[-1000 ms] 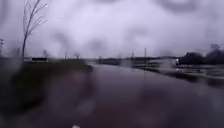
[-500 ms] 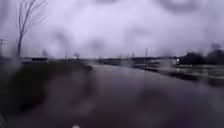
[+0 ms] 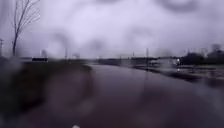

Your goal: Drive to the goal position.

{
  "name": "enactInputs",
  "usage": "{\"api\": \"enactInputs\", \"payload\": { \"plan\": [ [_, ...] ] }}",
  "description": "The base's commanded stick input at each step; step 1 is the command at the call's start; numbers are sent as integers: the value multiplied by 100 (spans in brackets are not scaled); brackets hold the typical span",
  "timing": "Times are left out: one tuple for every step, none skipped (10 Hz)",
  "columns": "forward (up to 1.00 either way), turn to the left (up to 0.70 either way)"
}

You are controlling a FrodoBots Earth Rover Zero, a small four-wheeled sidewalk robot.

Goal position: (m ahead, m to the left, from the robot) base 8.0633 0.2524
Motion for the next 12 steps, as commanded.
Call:
{"api": "enactInputs", "payload": {
  "plan": [
    [70, 0],
    [70, 0],
    [70, 0],
    [70, 0],
    [70, 0],
    [70, 7],
    [70, 4],
    [70, 1],
    [70, 0],
    [70, 0],
    [70, 0],
    [70, 0]
  ]
}}
